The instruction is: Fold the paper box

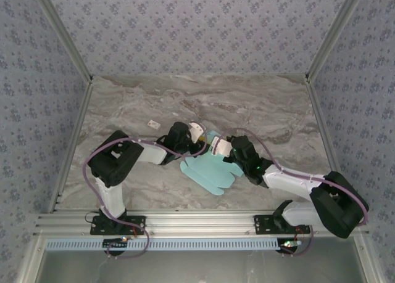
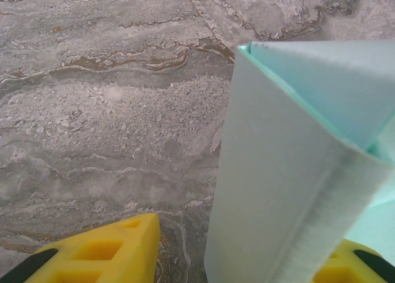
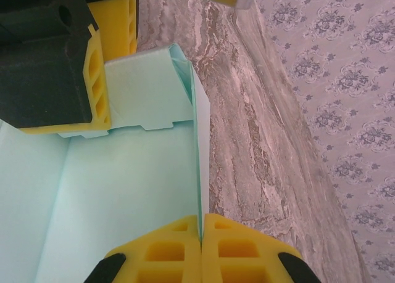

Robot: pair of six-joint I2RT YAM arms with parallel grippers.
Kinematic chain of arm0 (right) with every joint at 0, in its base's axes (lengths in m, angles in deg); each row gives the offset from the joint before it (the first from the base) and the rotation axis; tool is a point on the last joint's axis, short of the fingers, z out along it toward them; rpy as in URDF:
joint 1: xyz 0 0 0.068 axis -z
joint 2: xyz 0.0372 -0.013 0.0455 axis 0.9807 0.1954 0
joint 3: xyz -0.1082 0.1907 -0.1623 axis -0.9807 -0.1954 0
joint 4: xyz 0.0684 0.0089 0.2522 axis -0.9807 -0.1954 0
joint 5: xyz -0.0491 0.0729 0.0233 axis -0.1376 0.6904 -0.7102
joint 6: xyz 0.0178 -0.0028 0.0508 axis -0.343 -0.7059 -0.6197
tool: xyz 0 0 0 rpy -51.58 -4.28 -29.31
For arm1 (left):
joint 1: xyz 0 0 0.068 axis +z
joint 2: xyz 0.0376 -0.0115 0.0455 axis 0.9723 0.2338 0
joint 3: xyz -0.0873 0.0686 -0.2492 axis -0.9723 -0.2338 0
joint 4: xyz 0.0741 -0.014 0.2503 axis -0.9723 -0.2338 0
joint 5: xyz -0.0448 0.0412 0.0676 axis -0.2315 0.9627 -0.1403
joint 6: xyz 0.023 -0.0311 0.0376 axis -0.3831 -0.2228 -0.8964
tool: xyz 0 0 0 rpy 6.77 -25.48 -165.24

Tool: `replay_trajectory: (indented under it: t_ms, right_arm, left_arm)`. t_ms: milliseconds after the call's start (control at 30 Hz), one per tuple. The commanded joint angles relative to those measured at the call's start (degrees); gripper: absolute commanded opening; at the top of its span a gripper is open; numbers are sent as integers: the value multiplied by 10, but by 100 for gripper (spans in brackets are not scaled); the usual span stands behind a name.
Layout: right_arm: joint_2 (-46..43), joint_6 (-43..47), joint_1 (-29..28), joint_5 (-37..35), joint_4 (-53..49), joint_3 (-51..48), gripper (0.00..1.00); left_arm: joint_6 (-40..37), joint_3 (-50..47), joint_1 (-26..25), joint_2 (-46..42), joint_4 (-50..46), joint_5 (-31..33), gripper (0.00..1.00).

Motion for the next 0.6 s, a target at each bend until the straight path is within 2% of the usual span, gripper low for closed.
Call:
replay_trajectory:
  t_ms: [0, 100, 267, 567]
  right_arm:
    - [-22, -12, -4, 6, 9, 14, 0]
    - [-26, -16, -4, 9, 9, 18, 0]
    - [-28, -38, -6, 18, 7, 21, 0]
    - [-26, -83, -14, 18, 5, 15, 0]
  left_arm:
    - [4, 14, 8, 17, -30, 16, 39]
    - [9, 15, 8, 17, -29, 31, 35]
    - [20, 18, 2, 13, -31, 97, 28]
    - [78, 21, -30, 11, -17, 282, 24]
